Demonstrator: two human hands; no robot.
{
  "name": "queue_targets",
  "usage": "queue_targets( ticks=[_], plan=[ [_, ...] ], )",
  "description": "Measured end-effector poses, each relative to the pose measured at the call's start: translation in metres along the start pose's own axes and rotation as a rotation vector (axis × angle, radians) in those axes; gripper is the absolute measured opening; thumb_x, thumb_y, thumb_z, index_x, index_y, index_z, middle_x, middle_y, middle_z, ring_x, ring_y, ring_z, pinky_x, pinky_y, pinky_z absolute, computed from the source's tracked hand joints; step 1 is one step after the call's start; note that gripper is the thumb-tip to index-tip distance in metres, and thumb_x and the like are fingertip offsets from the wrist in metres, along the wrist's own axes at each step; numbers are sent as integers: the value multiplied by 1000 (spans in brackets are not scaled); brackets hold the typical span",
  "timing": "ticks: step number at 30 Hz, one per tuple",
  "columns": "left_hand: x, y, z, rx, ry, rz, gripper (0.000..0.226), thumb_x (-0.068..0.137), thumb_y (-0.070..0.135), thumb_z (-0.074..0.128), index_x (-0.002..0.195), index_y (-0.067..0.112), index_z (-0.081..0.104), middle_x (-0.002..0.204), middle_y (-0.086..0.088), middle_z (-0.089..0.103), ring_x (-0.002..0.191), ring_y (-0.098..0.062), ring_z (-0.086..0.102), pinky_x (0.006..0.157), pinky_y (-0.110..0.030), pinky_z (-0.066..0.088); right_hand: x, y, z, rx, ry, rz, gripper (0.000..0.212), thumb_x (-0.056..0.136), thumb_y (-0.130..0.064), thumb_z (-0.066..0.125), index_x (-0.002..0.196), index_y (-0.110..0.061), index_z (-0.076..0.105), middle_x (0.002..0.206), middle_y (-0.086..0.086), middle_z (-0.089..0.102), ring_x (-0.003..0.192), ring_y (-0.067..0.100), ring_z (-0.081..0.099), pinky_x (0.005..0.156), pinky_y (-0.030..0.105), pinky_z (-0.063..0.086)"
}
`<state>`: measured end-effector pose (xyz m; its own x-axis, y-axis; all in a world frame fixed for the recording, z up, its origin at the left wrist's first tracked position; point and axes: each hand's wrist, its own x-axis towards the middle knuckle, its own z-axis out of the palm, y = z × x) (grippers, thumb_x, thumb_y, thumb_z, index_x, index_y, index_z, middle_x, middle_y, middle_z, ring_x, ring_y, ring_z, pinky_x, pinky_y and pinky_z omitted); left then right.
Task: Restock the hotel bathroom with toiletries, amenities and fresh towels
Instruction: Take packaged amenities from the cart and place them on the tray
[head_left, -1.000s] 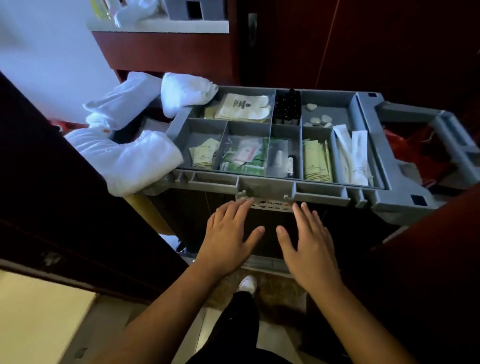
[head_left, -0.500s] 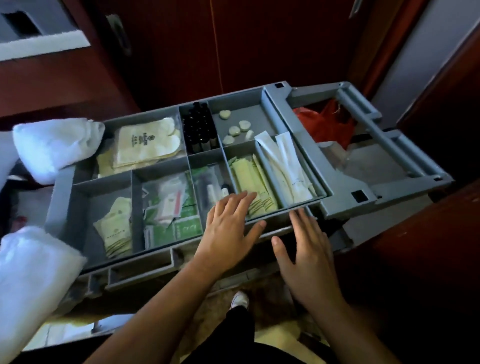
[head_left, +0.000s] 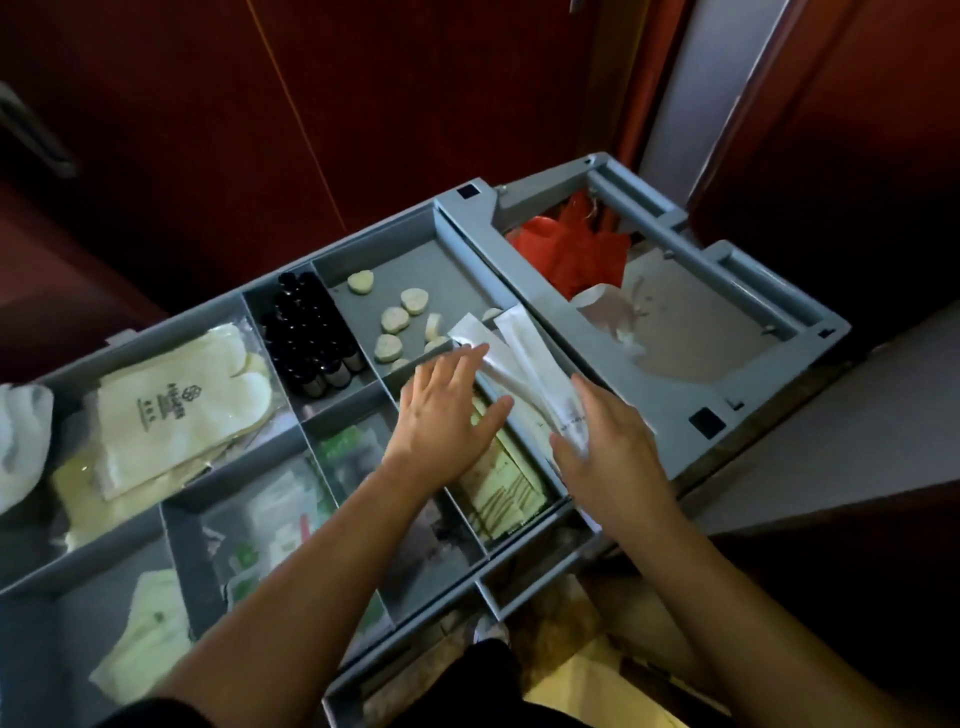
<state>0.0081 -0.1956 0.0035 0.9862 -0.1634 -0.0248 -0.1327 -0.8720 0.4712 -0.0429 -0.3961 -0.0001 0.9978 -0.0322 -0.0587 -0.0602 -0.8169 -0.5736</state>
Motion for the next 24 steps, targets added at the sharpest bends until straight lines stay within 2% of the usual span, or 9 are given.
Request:
queue_targets(
  ticks=[5, 9, 12, 16, 19, 22, 24],
  plan=[
    [50, -15, -3, -38, -9, -82, 70, 98, 56, 55, 158, 29, 29, 157, -3, 44, 145, -30, 37, 120, -53, 26, 23, -1, 9, -26, -5, 22, 76, 93, -30, 71, 157, -23, 32, 140, 6, 59, 127, 24, 54, 107, 46, 48],
    [71, -22, -6, -99, -94, -184, 74, 99, 53, 54, 160, 25, 23, 153, -6, 51, 142, -30, 45, 122, -52, 22, 34, -3, 14, -142, 15, -18, 74, 94, -26, 70, 157, -23, 34, 142, 4, 59, 128, 24, 55, 111, 43, 41],
    [76, -24, -8, -157, -120, -223, 72, 101, 46, 55, 161, 25, 22, 146, -5, 59, 135, -30, 54, 121, -49, 22, 39, -4, 18, -160, 21, -36, 74, 94, -23, 70, 157, -25, 32, 141, 1, 59, 128, 22, 55, 112, 42, 41],
    [77, -25, -11, -259, -93, -251, 70, 101, 41, 61, 160, 27, 27, 136, -5, 64, 129, -28, 57, 121, -51, 30, 42, -5, 23, -101, 16, -38, 71, 94, -15, 69, 156, -25, 34, 137, 4, 59, 125, 23, 56, 108, 44, 48],
    [81, -30, -10, -334, -69, -249, 70, 97, 41, 65, 158, 31, 31, 136, 2, 63, 116, -19, 60, 116, -53, 38, 44, -7, 25, -30, 27, -52, 70, 94, -11, 69, 156, -23, 37, 138, 3, 60, 128, 22, 54, 107, 43, 50],
    [84, -32, -11, -438, -49, -268, 67, 95, 41, 69, 154, 35, 37, 116, 17, 60, 102, -8, 61, 105, -49, 51, 44, -7, 29, 10, 16, -82, 72, 94, -10, 70, 156, -26, 37, 135, 0, 61, 124, 18, 56, 103, 40, 53],
    [85, -30, -13, -500, -20, -276, 65, 94, 40, 71, 151, 38, 41, 111, 17, 60, 100, -9, 66, 95, -45, 58, 44, -8, 30, 42, 18, -73, 72, 95, -10, 69, 156, -26, 36, 135, 0, 61, 124, 17, 56, 103, 39, 54]
  ],
)
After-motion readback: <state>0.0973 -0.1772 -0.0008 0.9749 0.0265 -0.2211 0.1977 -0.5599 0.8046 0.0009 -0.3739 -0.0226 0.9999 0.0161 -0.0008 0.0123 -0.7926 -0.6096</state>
